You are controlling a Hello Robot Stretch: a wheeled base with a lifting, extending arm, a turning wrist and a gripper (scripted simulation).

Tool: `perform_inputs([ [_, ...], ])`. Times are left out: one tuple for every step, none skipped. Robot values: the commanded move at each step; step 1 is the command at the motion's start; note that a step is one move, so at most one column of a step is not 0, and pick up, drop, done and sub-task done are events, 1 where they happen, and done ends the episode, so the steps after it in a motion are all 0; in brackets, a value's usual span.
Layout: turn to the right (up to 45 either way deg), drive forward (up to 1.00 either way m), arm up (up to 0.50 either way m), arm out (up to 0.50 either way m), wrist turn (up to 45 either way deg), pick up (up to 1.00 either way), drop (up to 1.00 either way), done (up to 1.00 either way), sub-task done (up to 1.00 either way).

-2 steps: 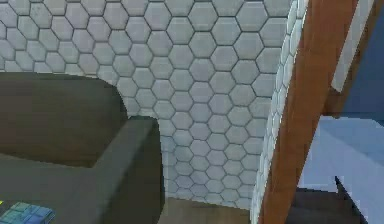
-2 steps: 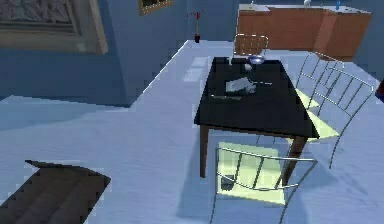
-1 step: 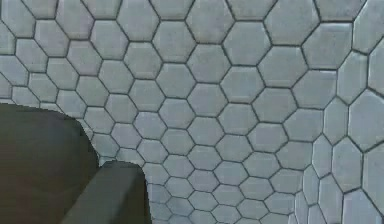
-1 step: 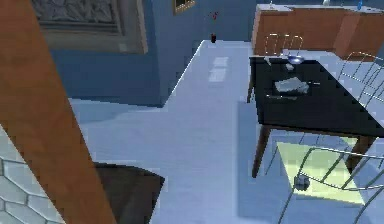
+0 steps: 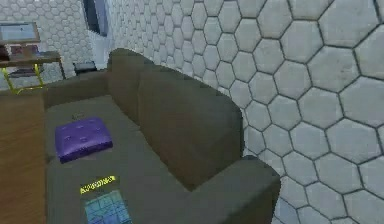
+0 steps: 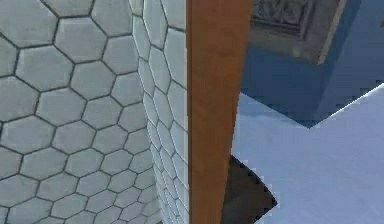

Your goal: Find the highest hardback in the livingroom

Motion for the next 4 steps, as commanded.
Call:
perform_inputs([
  [-45.0,0.00,0.00,0.00,0.0,0.00,0.00,0.00,0.00],
  [-45.0,0.00,0.00,0.00,0.0,0.00,0.00,0.00,0.00],
  [-21.0,0.00,0.00,0.00,0.0,0.00,0.00,0.00,0.00],
  [0.0,0.50,0.00,0.00,0.0,0.00,0.00,0.00,0.00],
])
